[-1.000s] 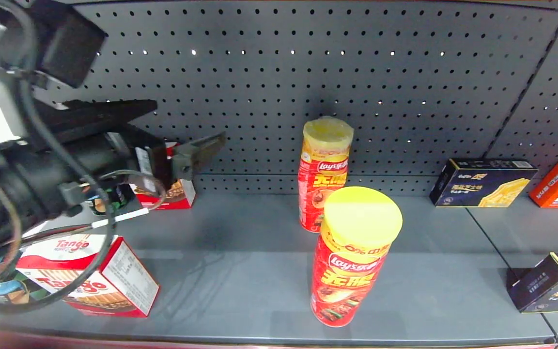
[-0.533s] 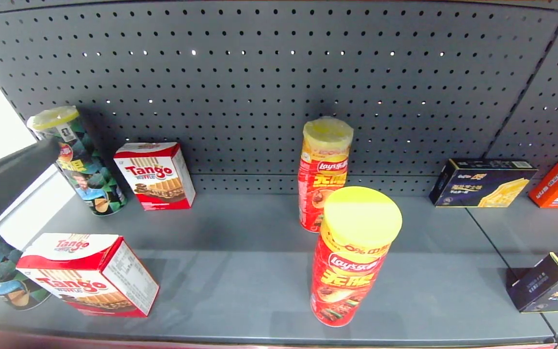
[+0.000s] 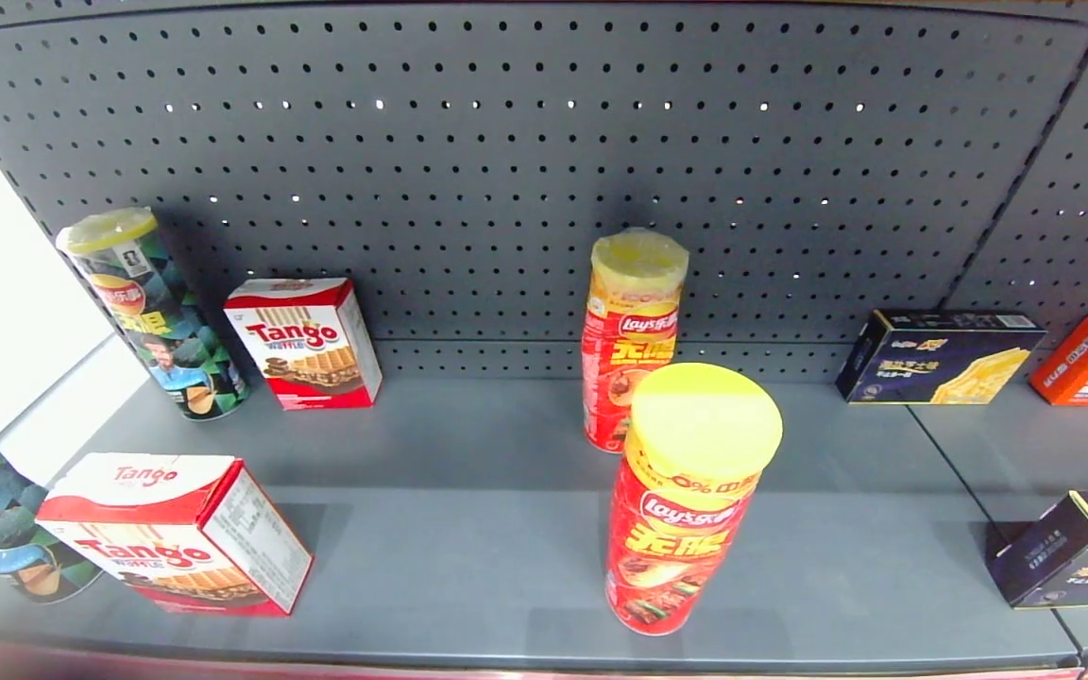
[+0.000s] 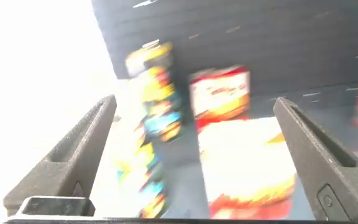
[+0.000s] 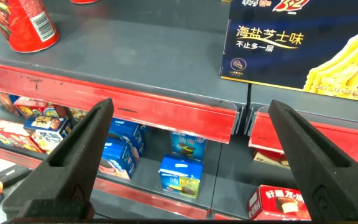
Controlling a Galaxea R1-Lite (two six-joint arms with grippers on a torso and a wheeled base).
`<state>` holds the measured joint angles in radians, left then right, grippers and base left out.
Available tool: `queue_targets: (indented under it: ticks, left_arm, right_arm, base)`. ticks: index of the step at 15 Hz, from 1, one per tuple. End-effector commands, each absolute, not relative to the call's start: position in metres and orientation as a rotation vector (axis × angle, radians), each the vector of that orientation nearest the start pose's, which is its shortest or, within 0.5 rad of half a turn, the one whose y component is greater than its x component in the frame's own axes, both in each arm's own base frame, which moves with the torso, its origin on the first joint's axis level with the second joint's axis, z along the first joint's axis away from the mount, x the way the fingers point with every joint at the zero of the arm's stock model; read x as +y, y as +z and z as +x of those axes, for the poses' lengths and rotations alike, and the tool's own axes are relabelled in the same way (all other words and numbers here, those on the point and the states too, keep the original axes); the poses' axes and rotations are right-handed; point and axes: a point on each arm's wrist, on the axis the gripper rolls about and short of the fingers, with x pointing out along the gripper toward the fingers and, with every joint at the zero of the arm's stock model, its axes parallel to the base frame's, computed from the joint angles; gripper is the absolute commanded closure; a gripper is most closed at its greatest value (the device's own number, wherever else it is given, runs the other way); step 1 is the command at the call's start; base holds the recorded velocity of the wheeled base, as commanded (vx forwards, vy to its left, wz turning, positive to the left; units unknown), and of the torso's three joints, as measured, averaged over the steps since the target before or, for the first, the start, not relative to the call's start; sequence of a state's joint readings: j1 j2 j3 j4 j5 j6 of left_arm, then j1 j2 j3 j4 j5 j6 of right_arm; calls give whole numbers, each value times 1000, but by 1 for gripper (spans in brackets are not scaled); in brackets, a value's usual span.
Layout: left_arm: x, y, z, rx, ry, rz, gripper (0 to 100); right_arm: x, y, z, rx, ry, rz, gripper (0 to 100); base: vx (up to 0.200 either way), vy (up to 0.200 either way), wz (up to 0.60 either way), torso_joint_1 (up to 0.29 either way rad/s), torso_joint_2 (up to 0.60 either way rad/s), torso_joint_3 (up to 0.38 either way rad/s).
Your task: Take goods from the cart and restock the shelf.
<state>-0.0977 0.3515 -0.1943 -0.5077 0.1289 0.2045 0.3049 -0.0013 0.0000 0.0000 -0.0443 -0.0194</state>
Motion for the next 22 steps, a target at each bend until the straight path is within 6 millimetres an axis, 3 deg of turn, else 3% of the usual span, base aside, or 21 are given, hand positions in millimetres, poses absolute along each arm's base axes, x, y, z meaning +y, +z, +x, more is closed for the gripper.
queue_targets:
  ticks: [1, 3, 8, 12, 15, 18, 22]
  left_arm:
    - [3, 136, -26, -411, 175, 188, 0]
    - [3, 116, -31, -387, 179, 222, 0]
    - [3, 105, -27, -273, 155, 265, 0]
    - [-2, 79, -23, -41, -63, 272, 0]
    - [-7, 81, -25, -67, -308, 248, 0]
    - [-7, 81, -26, -23, -291, 211, 0]
    - [-1, 81, -25, 4, -22, 156, 0]
  right_arm:
    - [-8, 76, -21, -4, 261, -20, 0]
    - [-8, 75, -21, -3, 261, -20, 0]
    - [-8, 75, -21, -3, 261, -20, 0]
    - [-8, 75, -21, -3, 261, -20, 0]
    - [-8, 75, -21, -3, 261, -20, 0]
    - [-8, 75, -21, -3, 261, -20, 0]
    - [-8, 75, -21, -3, 261, -20, 0]
  base:
    - [0, 0, 0, 0, 0, 0]
    - [0, 0, 0, 0, 0, 0]
    - [0, 0, 0, 0, 0, 0]
    - [0, 0, 0, 0, 0, 0]
    - [0, 0, 0, 0, 0, 0]
    - [0, 0, 0, 0, 0, 0]
    - [0, 0, 0, 0, 0, 0]
